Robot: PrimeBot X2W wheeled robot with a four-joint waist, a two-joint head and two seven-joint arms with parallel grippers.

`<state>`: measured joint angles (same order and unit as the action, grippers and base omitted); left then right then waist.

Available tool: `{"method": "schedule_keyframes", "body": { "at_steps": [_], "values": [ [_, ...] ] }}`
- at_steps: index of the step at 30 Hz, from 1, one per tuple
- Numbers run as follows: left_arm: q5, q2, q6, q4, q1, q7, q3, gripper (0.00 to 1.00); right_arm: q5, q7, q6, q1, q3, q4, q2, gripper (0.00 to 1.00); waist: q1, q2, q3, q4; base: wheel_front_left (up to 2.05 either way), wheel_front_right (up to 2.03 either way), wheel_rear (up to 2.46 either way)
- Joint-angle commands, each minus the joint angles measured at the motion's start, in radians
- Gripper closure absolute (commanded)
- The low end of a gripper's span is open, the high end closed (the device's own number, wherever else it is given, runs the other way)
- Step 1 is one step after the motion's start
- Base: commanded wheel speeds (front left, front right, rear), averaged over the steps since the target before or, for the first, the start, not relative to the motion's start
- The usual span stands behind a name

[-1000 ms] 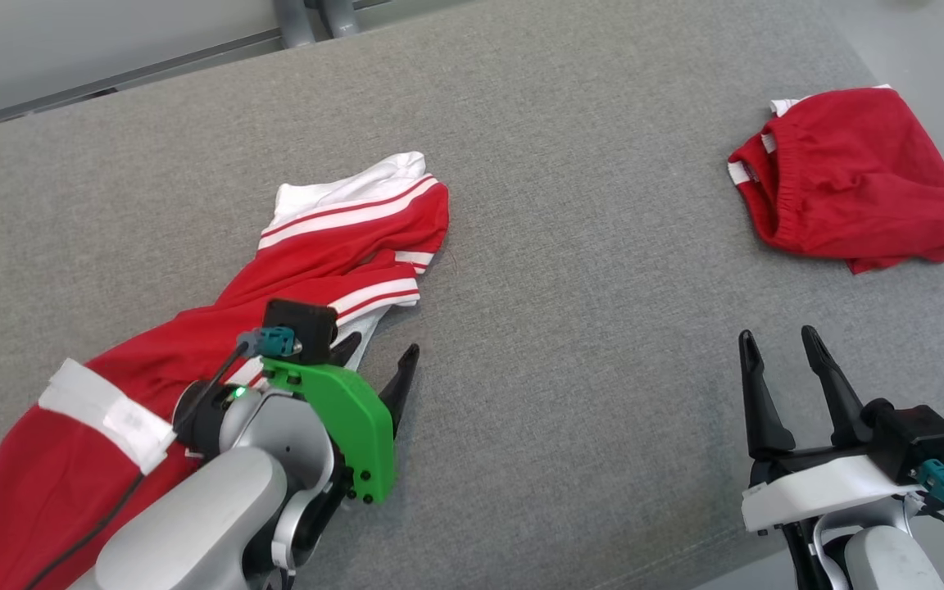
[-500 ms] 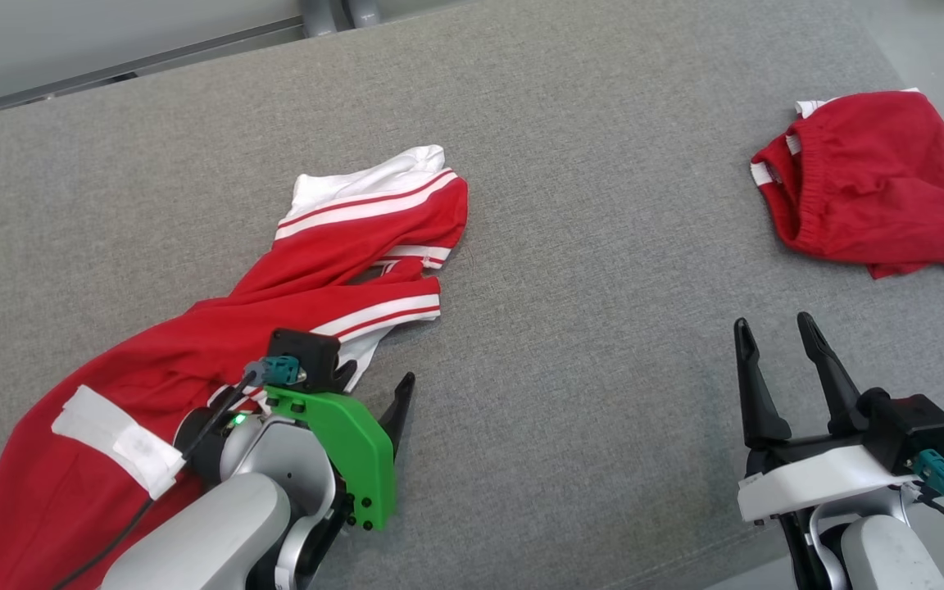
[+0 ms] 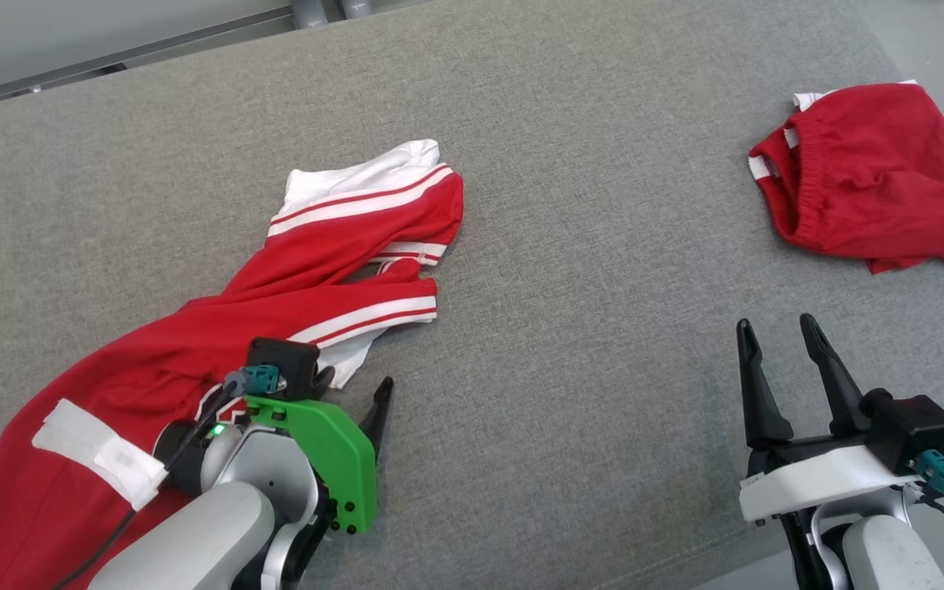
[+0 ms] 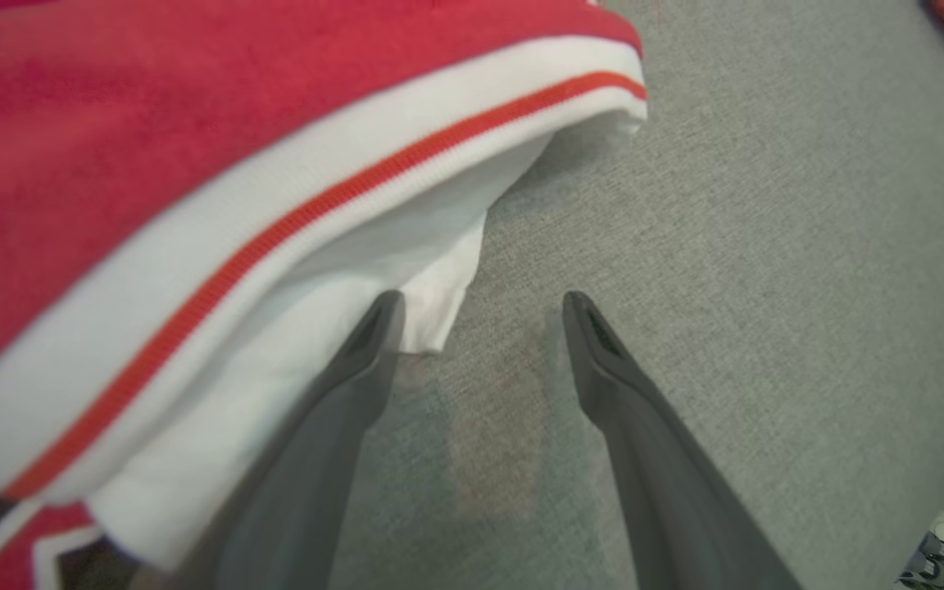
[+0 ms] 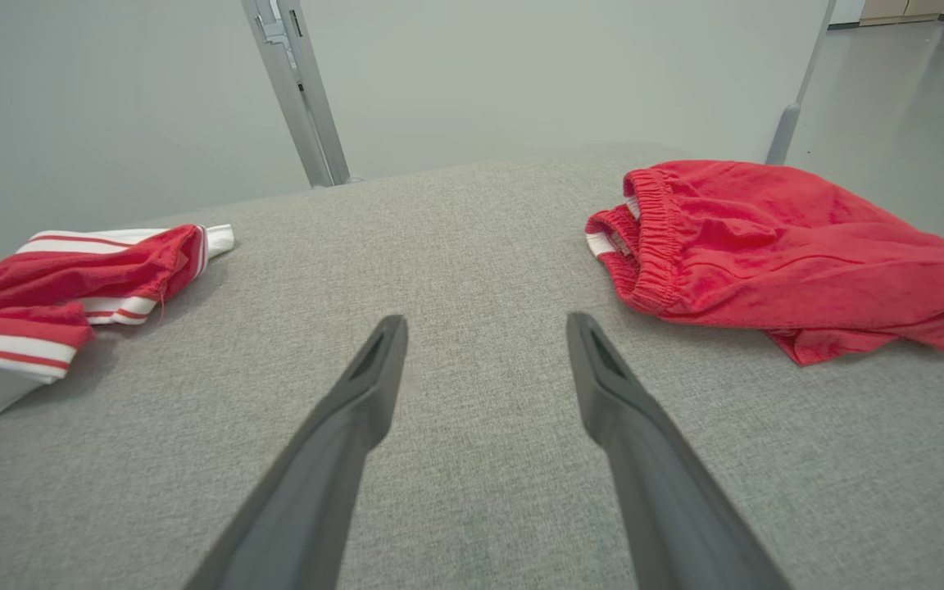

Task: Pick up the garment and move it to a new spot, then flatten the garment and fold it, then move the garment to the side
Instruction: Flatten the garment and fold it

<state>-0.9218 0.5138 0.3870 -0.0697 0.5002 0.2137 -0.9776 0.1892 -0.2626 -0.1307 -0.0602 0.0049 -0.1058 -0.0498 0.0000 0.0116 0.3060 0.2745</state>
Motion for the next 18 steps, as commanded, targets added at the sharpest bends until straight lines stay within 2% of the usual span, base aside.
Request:
{"method": "schedule_keyframes", "body": {
  "at_steps": [1,8,9,10,11,12,13,16,18],
  "values": [
    [0.003,-0.006,-0.003,-0.011,0.009,-0.006,0.001,0.00,0.002,-0.003,0.000,-0.007,-0.002,0.002,-0.002,0.00,0.0000,-0.0116,0.001,-0.001,0.00,0.00,0.00],
    [0.030,-0.008,-0.012,-0.090,0.045,-0.015,-0.006,0.05,-0.001,-0.003,0.000,-0.008,0.001,0.002,-0.002,0.00,0.0000,-0.0116,0.006,0.000,0.00,0.00,0.00],
    [0.027,-0.011,-0.014,-0.101,0.048,-0.015,-0.006,0.07,0.000,-0.003,0.000,-0.010,0.002,0.001,-0.002,0.00,0.0000,-0.0116,0.007,0.001,0.00,0.00,0.00],
    [0.022,-0.015,-0.016,-0.113,0.049,-0.010,-0.008,0.13,0.002,-0.003,0.000,-0.011,0.003,0.001,-0.002,0.00,0.0000,-0.0116,0.007,0.002,0.00,0.00,0.00],
    [0.025,-0.015,-0.020,-0.126,0.053,-0.002,-0.014,0.25,0.003,-0.003,0.000,-0.012,0.004,0.001,-0.002,0.00,0.0000,-0.0116,0.008,0.004,0.00,0.00,0.00],
    [0.026,-0.015,-0.023,-0.136,0.056,0.004,-0.017,0.56,0.005,-0.003,0.000,-0.013,0.005,0.000,-0.002,0.00,0.0000,-0.0116,0.009,0.006,0.00,0.00,0.00],
    [0.029,-0.017,-0.025,-0.148,0.059,0.008,-0.021,0.68,0.007,-0.003,0.000,-0.014,0.006,-0.001,-0.002,0.00,0.0000,-0.0116,0.010,0.008,0.00,0.00,0.00],
    [0.036,-0.019,-0.032,-0.181,0.067,0.019,-0.034,0.97,0.013,-0.003,0.000,-0.016,0.005,-0.002,-0.002,0.00,0.0000,-0.0116,0.014,0.012,0.00,0.00,0.00],
    [0.038,-0.021,-0.040,-0.200,0.069,0.025,-0.041,1.00,0.016,-0.003,0.000,-0.017,0.005,-0.004,-0.002,0.00,0.0000,-0.0116,0.015,0.015,0.00,0.00,0.00]
  ]
}}
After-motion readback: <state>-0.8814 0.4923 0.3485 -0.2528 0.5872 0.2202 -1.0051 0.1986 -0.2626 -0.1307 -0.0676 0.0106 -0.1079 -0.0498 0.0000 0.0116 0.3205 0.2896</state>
